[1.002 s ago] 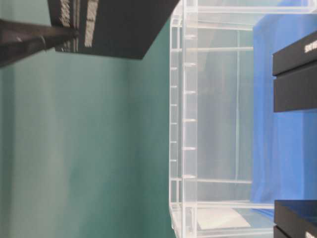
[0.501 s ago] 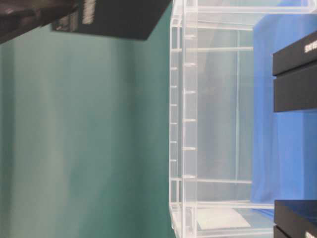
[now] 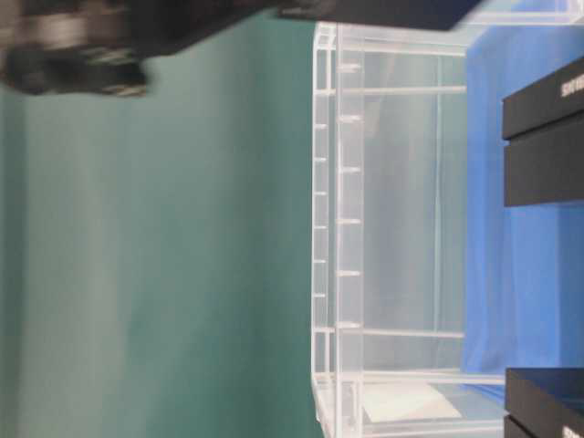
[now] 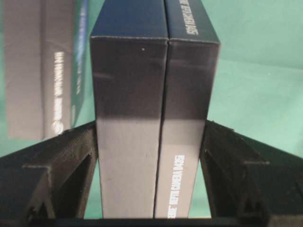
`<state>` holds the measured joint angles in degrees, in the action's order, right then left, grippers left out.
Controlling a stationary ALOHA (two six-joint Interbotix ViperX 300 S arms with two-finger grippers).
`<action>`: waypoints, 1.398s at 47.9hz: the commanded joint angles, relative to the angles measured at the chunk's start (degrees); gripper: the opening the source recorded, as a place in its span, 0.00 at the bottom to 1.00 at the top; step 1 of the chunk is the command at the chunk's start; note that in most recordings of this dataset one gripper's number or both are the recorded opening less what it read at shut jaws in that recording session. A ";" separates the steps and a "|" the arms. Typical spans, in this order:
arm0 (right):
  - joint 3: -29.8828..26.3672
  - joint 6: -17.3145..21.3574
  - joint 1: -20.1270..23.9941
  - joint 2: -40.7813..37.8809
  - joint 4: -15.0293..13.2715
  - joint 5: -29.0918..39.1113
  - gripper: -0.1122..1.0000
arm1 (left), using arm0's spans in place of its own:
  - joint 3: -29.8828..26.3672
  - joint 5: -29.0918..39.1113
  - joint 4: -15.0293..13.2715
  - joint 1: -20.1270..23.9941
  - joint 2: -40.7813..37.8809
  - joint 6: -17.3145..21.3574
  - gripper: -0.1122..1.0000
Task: Take out the box from the case.
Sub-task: 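Move the held box forward and lower it right of the middle box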
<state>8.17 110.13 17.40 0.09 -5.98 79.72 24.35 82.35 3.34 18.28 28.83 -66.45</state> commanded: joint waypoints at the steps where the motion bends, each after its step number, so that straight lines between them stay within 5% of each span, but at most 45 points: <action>1: 2.90 0.79 0.18 0.97 0.00 -4.48 0.68 | -1.05 0.09 -0.09 -0.26 0.18 -0.09 0.99; 15: 10.46 2.02 -0.18 0.97 0.00 -10.90 0.68 | -1.05 0.09 -0.09 -0.35 0.09 -0.18 0.99; 56: 11.43 3.52 -0.35 1.23 0.79 -13.97 0.69 | -1.05 0.09 -0.09 -0.35 0.18 0.09 0.99; 62: 11.43 3.52 -0.35 1.23 0.53 -13.62 0.92 | -1.05 0.09 -0.09 -0.35 0.18 0.09 0.99; 67: 11.43 3.43 -0.44 1.23 0.53 -13.54 0.94 | -1.05 0.09 -0.09 -0.44 0.26 0.09 0.99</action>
<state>20.21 113.47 17.05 0.18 -5.27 66.01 24.35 82.35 3.34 18.02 28.74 -66.45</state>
